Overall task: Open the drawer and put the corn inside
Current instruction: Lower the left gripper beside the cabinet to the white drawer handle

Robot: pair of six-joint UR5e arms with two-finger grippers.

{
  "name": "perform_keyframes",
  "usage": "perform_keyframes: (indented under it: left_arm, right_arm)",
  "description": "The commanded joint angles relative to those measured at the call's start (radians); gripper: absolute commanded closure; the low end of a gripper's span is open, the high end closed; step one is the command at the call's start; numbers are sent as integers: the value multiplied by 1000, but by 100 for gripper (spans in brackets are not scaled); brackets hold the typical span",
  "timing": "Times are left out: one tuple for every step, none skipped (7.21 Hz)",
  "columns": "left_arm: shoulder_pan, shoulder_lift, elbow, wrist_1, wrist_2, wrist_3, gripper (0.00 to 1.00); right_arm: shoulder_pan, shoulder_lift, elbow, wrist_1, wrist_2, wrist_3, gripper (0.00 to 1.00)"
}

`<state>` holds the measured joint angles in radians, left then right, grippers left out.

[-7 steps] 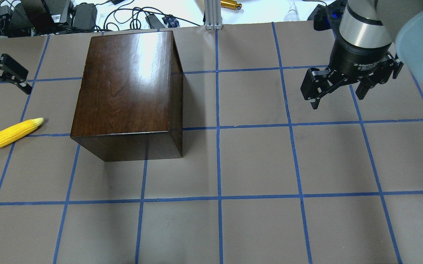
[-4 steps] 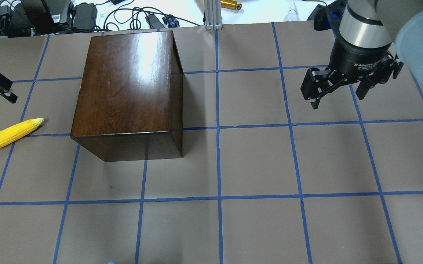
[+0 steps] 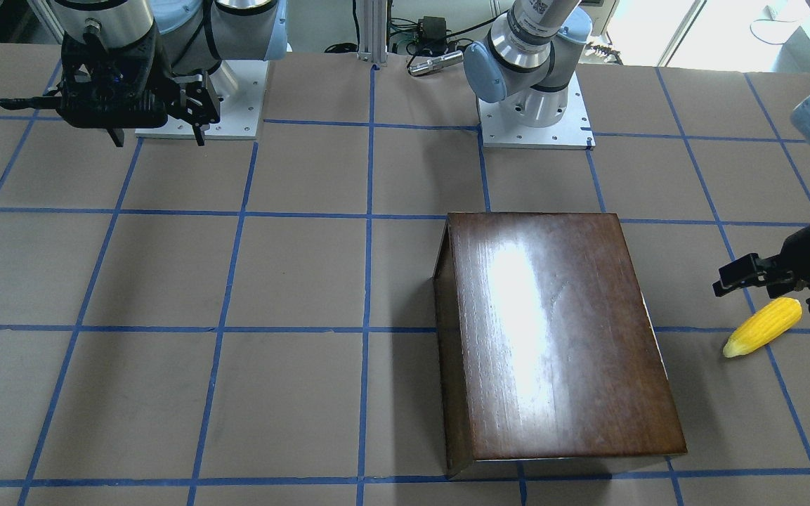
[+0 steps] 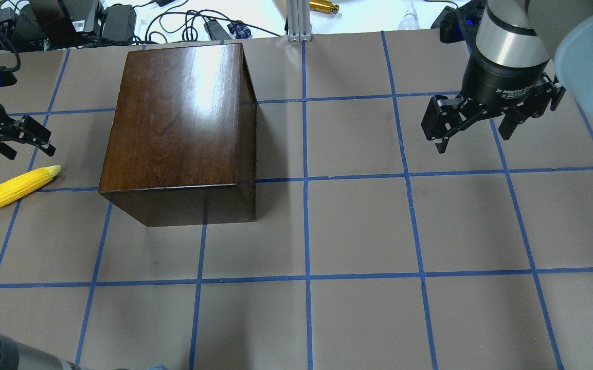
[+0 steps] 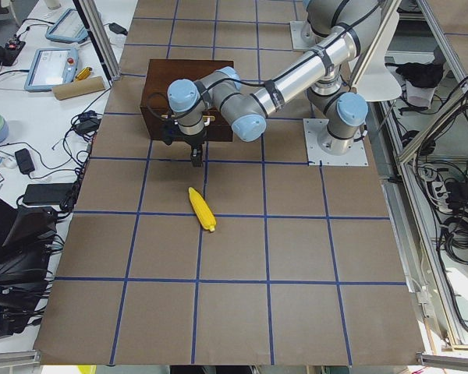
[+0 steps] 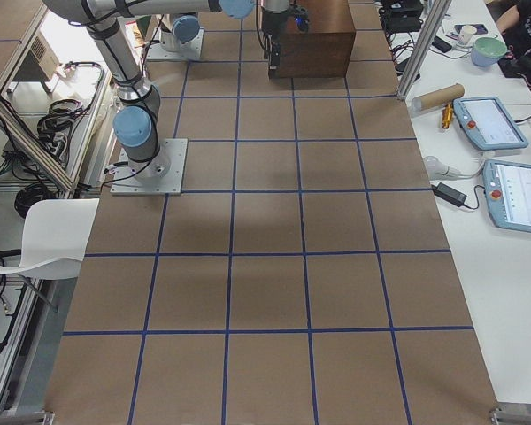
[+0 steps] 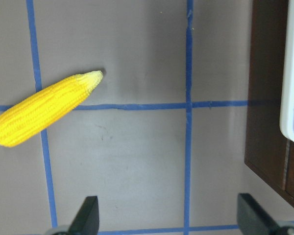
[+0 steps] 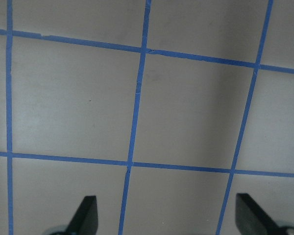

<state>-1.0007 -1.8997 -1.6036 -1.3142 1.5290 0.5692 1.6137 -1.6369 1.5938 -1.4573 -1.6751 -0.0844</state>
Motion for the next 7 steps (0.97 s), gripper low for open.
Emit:
perform_keyframes:
  left_arm:
    - [2,-33,1,3,-158,4,0]
    - [4,-35,-2,-14,-224,6,0]
    - [2,-35,-3,-36,-313,9,0]
    - [1,-35,-1,-36,-340,5,0]
    - [-4,-36,1,-37,-378,-5,0]
    - [-9,-36,-1,-42,-382,-3,0]
    - [-18,-42,-1,-46,-382,-2,0]
  right_arm:
    - [0,0,0,0,0,0,0]
    - [0,0,0,0,0,0,0]
    - [0,-1,0,0,0,0,0]
    - [0,0,0,0,0,0,0]
    - [0,0,0,0,0,0,0]
    - [0,-1,0,0,0,0,0]
    - [0,0,0,0,0,0,0]
